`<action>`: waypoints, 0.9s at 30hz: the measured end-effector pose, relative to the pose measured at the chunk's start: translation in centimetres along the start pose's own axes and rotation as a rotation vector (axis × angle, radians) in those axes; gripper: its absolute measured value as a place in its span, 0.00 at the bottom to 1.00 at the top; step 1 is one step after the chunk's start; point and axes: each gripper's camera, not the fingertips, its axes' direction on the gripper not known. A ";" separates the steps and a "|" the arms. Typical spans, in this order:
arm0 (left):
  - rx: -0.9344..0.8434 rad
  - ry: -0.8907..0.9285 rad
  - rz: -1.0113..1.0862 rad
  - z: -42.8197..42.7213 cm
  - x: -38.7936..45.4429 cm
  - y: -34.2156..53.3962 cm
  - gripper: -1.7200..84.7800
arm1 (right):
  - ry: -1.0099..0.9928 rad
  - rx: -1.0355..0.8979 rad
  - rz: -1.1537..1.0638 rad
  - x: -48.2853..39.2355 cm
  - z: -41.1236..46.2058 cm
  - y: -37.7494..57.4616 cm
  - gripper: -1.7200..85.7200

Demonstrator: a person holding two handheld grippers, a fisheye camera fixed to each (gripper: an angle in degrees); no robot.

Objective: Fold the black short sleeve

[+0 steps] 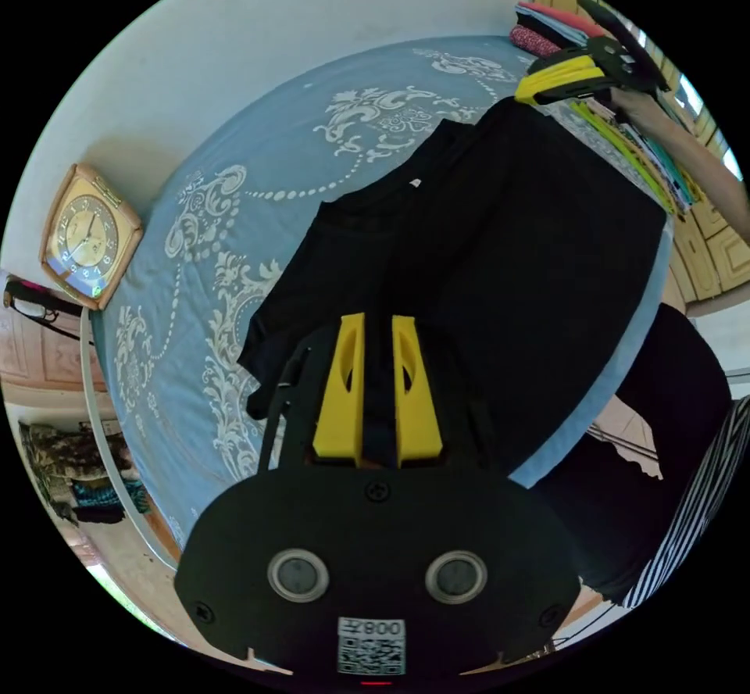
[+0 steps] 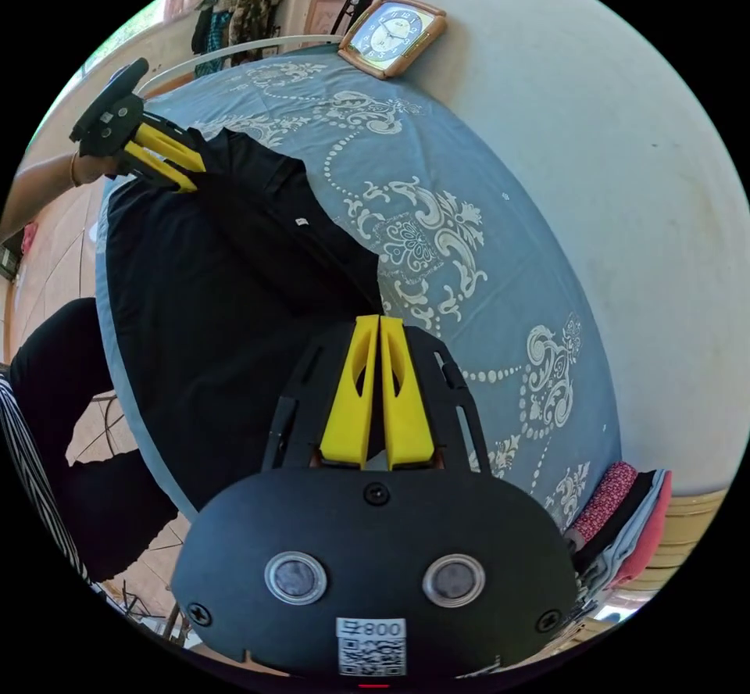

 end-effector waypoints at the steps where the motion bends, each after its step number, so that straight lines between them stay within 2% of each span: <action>1: -0.002 -0.031 -0.001 0.2 -0.3 -0.1 0.05 | -0.003 0.001 0.004 0.3 0.1 0.3 0.02; 7: 0.129 -0.139 -0.060 -2.3 -4.0 -2.4 0.04 | -0.059 0.017 0.107 5.6 0.7 3.7 0.02; 12: 0.124 -0.209 -0.147 -2.1 -6.8 -2.5 0.08 | -0.158 -0.014 0.257 11.3 3.4 7.9 0.06; 17: 0.092 -0.067 -0.267 -0.6 -9.1 3.1 0.11 | -0.286 -0.018 0.436 16.0 5.9 14.2 0.09; 23: 0.033 -0.019 -0.473 1.3 -11.7 10.5 0.10 | -0.424 -0.028 0.666 19.5 10.0 22.9 0.11; 27: 0.035 0.028 -0.544 2.2 -13.4 12.4 0.08 | -0.520 -0.021 0.769 21.6 13.4 26.3 0.07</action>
